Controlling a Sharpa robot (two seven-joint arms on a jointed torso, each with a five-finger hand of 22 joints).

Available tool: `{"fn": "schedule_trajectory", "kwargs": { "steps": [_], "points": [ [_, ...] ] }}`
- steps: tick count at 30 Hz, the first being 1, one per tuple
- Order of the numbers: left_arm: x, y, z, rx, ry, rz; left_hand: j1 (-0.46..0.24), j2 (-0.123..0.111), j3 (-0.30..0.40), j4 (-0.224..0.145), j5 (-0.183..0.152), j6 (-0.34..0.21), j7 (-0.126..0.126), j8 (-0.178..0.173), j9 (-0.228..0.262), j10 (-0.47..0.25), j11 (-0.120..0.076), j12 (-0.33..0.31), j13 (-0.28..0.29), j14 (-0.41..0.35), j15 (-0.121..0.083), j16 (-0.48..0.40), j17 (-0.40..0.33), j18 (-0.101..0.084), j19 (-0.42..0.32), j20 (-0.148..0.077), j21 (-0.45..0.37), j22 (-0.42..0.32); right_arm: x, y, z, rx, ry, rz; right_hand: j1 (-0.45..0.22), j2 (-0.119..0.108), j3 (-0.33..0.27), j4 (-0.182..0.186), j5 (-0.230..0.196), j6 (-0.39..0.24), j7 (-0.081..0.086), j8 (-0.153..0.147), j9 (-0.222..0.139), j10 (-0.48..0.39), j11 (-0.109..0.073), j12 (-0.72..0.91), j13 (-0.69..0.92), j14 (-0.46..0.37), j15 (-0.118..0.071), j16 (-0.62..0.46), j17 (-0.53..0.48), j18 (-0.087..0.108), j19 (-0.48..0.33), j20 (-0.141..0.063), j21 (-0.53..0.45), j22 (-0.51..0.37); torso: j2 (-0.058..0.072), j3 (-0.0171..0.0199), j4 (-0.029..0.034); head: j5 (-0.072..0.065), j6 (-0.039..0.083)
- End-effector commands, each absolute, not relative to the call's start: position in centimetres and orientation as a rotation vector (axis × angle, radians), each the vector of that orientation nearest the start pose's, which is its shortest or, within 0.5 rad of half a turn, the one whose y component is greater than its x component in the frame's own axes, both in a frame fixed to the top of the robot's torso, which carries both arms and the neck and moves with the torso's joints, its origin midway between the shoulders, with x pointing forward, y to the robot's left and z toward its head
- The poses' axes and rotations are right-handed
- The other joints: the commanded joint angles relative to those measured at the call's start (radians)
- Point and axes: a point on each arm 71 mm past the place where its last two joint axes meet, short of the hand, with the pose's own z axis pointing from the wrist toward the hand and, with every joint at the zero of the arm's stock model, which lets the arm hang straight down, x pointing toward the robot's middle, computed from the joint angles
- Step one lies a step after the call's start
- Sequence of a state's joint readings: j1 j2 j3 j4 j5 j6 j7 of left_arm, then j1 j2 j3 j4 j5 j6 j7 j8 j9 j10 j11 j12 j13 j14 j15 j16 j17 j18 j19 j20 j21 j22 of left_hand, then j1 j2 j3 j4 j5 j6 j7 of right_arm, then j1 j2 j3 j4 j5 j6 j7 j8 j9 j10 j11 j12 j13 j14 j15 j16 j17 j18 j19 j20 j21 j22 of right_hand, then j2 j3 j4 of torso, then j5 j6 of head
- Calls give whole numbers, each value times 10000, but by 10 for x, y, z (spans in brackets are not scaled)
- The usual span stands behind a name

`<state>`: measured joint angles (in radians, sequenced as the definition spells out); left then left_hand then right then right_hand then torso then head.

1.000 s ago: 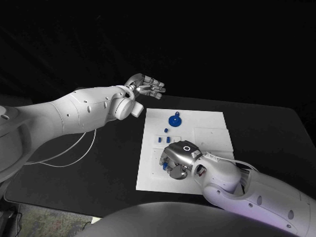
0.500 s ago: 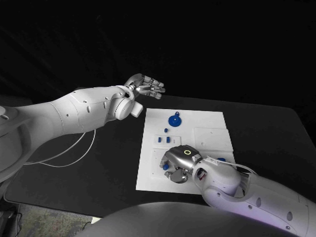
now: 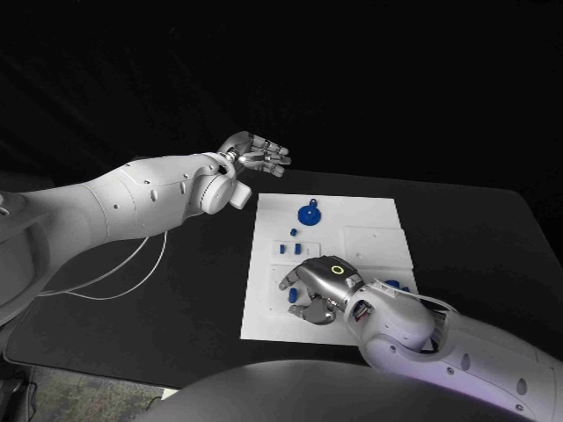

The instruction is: Assemble the parts on the task board

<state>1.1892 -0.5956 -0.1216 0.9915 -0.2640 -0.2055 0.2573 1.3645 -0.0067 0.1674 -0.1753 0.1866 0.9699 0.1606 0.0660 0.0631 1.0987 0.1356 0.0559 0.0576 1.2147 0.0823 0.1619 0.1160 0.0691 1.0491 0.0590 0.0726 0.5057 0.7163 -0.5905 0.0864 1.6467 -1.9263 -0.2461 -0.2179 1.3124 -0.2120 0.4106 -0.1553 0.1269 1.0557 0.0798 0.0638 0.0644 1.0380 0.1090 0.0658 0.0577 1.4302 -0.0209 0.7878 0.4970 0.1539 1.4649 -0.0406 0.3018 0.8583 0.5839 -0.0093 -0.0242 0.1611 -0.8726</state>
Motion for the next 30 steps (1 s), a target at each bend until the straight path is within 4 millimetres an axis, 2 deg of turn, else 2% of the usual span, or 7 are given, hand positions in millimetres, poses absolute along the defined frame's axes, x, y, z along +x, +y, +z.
{"fn": "schedule_trajectory", "kwargs": {
  "steps": [1, 9, 15, 20, 22, 23, 30],
  "points": [
    [559, 237, -243, -9296, 16371, -11717, -84, 40, -51, 35, -50, -71, 0, -32, -16, -66, -28, 41, 12, -40, 11, 54, 3, -141, -16, 41, -14, -10, 344, -45, -298, -3598, 16935, 9381, 116, -15, -168, 92, -37, -160, -28, -13, -9, -67, -16, -1, 10, 27, 77, -25, -37, 101, 368, 60, -31, -73, 2, -3, -3, -54, 0],
    [559, 238, -243, -9300, 16372, -11713, -84, 40, -51, 35, -50, -71, 0, -32, -16, -66, -28, 41, 12, -40, 11, 54, 3, -141, -16, 41, -14, -10, 362, -65, -278, -2088, 17123, 9685, 0, 143, -211, 218, 124, -196, 43, -15, -10, 424, -122, 32, 1, 84, 17, 35, -51, 56, 402, 19, 70, -150, -4, -7, -3, -205, 0],
    [558, 241, -243, -9302, 16340, -11702, -73, 30, -80, 31, -57, -92, 2, -32, -16, -68, -27, 42, 12, -40, 12, 57, 4, -141, -10, 43, -14, -47, 385, -103, -263, -231, 17849, 9687, -848, 391, 200, 511, 681, 389, 291, 21, 31, 2493, -659, 190, 65, 181, -284, 149, 51, -243, 408, -240, 317, -105, -16, -12, -17, -396, 10],
    [557, 248, -242, -9301, 16248, -11673, -84, 14, -99, 35, -59, -122, 5, -36, -18, -64, -29, 42, 12, -30, 9, 63, 6, -143, -5, 45, -15, -58, 406, -148, -256, 1829, 19247, 9393, -1215, 742, -928, 887, 770, 959, -31, 16, 196, 4280, -1272, 1234, 916, 246, -665, 289, 243, -604, 432, -613, 504, -62, -16, -7, -33, -669, 172],
    [556, 250, -242, -9293, 16201, -11669, -90, 11, -105, 40, -64, -136, 6, -37, -19, -63, -29, 42, 12, -29, 9, 64, 7, -143, -2, 45, -15, -61, 412, -162, -256, 2583, 19911, 9276, -1074, 1153, -1820, 1097, 336, 613, -23, 61, 352, 3716, -1370, 3435, 3194, 148, -756, 912, 924, -713, 398, -825, 979, 236, -26, -9, -57, -747, 208],
    [556, 252, -242, -9285, 16174, -11677, -102, 6, -116, 49, -73, -164, 8, -38, -20, -59, -30, 43, 13, -27, 9, 65, 8, -145, 2, 46, -16, -68, 415, -170, -256, 2931, 20300, 9145, -992, 1468, -2185, 1311, 486, 610, -19, 10, 747, 2281, -1424, 5610, 5679, -95, -777, 1433, 1647, -614, 349, -792, 1311, 545, -32, -9, -69, -793, 221],
    [552, 259, -240, -9228, 16093, -11814, -131, -32, -319, 146, -200, -230, 5, -35, -21, -66, -31, 45, 15, -26, 16, 78, 24, -161, 49, 69, -44, -296, 429, -222, -257, 4219, 21979, 7227, -1477, 1234, -2066, 1932, 386, 1048, -412, 83, 3513, 2599, -1535, 9429, 10198, -85, -812, 2988, 4546, -711, 304, -860, 1640, 1062, -32, -9, -74, -1042, 330]
  ]
}}
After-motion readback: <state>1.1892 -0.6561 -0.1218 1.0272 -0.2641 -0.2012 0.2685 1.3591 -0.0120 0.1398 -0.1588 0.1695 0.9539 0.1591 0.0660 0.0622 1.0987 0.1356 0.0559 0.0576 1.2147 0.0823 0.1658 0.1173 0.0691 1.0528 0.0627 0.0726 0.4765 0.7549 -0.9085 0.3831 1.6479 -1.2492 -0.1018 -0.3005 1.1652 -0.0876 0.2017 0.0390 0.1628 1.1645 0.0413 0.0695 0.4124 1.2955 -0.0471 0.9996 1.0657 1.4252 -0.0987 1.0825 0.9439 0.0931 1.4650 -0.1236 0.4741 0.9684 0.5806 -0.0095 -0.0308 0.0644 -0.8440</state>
